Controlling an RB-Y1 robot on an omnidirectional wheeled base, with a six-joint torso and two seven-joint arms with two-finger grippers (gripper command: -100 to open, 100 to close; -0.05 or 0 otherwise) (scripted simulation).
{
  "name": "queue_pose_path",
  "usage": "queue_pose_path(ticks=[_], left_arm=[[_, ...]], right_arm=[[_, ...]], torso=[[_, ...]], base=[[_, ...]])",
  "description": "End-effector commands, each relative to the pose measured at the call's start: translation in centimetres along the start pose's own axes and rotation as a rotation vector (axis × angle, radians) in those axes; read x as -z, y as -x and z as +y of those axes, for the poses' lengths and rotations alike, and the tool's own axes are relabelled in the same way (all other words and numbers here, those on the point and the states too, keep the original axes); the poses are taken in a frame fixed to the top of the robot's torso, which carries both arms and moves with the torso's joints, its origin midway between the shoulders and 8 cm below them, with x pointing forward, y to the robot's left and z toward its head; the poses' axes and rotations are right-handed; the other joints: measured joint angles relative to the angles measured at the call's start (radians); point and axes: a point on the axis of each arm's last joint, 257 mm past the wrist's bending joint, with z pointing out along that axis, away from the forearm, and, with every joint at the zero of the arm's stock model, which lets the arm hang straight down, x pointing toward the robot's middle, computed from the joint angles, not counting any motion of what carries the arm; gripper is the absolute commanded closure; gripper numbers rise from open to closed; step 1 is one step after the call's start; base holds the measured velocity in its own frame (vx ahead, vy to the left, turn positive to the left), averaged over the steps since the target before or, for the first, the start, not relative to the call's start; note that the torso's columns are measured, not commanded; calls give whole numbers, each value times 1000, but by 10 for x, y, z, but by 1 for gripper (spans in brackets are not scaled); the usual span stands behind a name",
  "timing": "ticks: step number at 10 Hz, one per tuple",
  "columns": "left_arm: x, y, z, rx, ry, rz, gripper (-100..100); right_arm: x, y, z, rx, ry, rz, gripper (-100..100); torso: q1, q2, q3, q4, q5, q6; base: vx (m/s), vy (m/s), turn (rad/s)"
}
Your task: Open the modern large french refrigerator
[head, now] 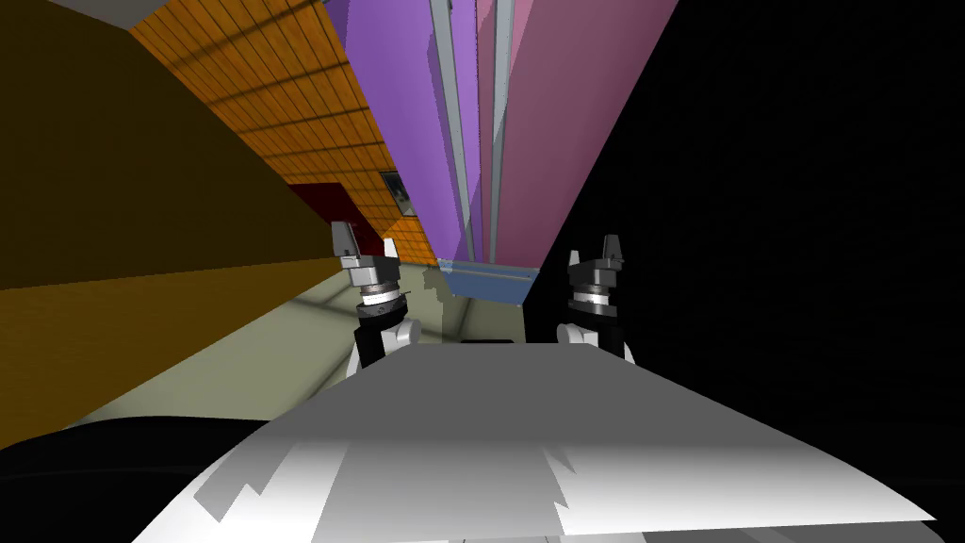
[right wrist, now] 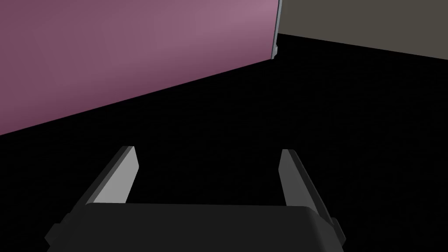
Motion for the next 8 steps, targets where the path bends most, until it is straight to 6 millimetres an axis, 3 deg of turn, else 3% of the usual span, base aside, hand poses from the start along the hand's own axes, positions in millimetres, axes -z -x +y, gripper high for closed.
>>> queue_pose_path(ticks=[1, 8], left_arm=[[0, 0, 0, 0, 0, 0, 0], [0, 0, 0, 0, 0, 0, 0]], right_arm=[[0, 0, 0, 0, 0, 0, 0], [0, 0, 0, 0, 0, 0, 0]], torso=[[0, 40, -82, 41, 0, 0], [0, 544, -1087, 544, 0, 0]], base=[[0, 0, 0], [0, 0, 0]])
